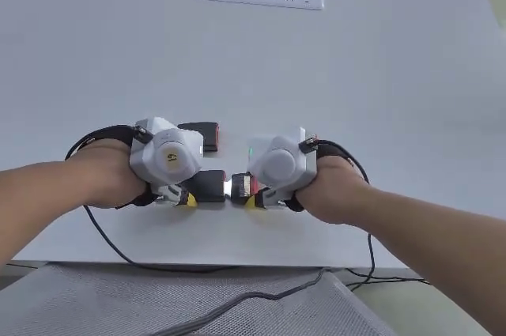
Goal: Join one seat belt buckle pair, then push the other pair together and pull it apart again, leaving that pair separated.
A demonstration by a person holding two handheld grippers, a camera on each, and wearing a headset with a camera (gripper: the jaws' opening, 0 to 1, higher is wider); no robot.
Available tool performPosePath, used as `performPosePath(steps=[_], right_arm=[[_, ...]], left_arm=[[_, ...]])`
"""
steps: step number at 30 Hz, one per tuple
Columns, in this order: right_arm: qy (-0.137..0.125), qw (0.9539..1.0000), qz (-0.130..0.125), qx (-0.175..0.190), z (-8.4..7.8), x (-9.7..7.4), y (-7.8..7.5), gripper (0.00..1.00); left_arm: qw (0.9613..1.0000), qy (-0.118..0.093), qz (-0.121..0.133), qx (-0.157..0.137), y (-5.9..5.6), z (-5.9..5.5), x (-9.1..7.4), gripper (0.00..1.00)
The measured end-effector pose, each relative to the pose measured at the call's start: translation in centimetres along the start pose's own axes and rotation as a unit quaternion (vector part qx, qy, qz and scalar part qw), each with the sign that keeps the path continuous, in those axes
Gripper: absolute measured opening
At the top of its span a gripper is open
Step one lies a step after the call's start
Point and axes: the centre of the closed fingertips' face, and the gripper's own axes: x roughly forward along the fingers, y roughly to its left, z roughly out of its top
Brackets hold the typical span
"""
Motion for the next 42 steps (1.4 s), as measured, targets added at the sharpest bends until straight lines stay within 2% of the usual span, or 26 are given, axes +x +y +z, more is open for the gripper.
performPosePath(steps=[12,19,28,40,42], right_arm=[[0.002,1.0,0.004,0.0,0.01,0.04,-0.01,0.29],[-0.001,1.0,-0.001,0.001,0.22,0.05,0.1,0.3],[-0.024,0.9996,-0.006,0.012,0.57,0.22,0.31,0.3],[-0.025,0.9997,-0.001,0.009,0.67,0.26,0.29,0.32],[-0.031,0.9993,0.0,0.019,0.74,0.18,0.28,0.33]], left_arm=[[1.0,0.007,0.002,-0.003,-0.09,-0.06,-0.04,0.3],[1.0,0.001,0.002,-0.005,-0.12,-0.19,-0.13,0.3],[1.0,-0.002,0.007,0.004,-0.2,-0.48,-0.22,0.31],[0.9999,0.004,0.01,-0.002,-0.06,-0.53,-0.23,0.33],[0.9998,0.005,0.018,-0.001,0.19,-0.76,-0.34,0.35]])
